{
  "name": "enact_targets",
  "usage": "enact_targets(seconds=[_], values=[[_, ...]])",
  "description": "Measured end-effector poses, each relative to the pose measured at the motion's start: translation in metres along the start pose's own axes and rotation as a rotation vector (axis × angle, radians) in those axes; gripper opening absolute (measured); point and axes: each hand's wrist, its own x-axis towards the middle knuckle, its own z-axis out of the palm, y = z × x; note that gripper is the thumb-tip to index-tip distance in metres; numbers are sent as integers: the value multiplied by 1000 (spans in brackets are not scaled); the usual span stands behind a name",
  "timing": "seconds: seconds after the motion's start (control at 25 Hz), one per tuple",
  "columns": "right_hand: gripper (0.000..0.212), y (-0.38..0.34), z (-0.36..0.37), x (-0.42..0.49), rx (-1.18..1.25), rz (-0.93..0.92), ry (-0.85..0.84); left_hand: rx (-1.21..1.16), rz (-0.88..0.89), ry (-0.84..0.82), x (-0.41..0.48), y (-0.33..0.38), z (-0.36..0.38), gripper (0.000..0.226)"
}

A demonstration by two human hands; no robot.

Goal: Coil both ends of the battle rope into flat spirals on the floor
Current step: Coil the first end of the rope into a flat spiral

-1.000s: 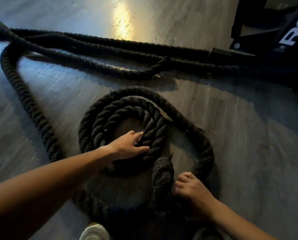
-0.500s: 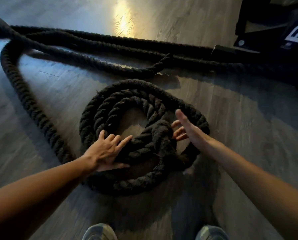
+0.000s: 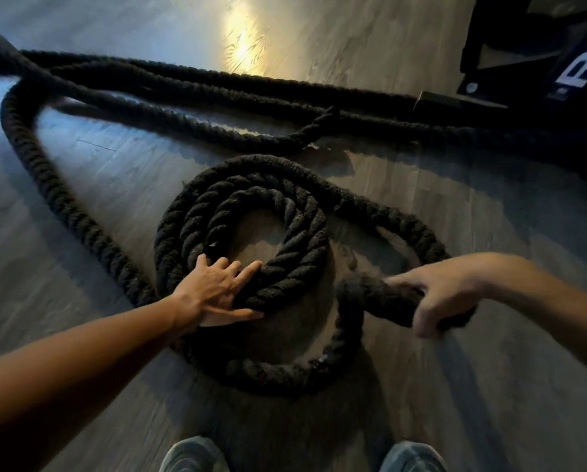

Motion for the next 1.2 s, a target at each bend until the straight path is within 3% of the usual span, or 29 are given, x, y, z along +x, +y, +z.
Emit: enact_targets(seconds=[0.12,0.2,0.32,0.44,0.52,0.6,0.68,0.72,0.8,0.88,0.96,1.04,1.12,1.2], values=[[54,16,-2,0,-359,282,-55,-14,15,-38,-1,-11,2,114],[44,17,-8,4,-419,420,-18,-44,9,-45,-2,-11,4,113],[81,15,-30,3,-416,495,34,-95,-11,-25,-4,-10,1,112],[124,10,-44,5,-188,277,103,-115,-56,-5,-10,-1,8,111],[132,-9,-41,10,28,127,255,-132,-96,48,-13,7,14,109],[101,-34,-29,23,-29,73,430,-131,-103,41,-16,8,16,108],[62,-52,-28,37,-216,165,532,-129,-107,40,-17,8,14,108],[51,-59,-30,37,-362,239,469,-129,-116,34,-17,9,12,108],[40,-58,-34,38,-589,281,124,-132,-152,8,-13,16,8,108],[37,-51,-19,45,-561,197,-260,-163,-200,1,-4,25,0,108],[38,-59,20,59,-424,74,-412,-208,-231,-7,4,36,-8,108],[39,-77,62,85,-242,-85,-286,-220,-259,9,11,54,-12,110],[37,-100,91,100,-134,-257,26,-232,-309,-2,16,75,-17,115],[48,-100,105,104,-139,-442,360,-290,-346,-91,23,91,-24,120]])
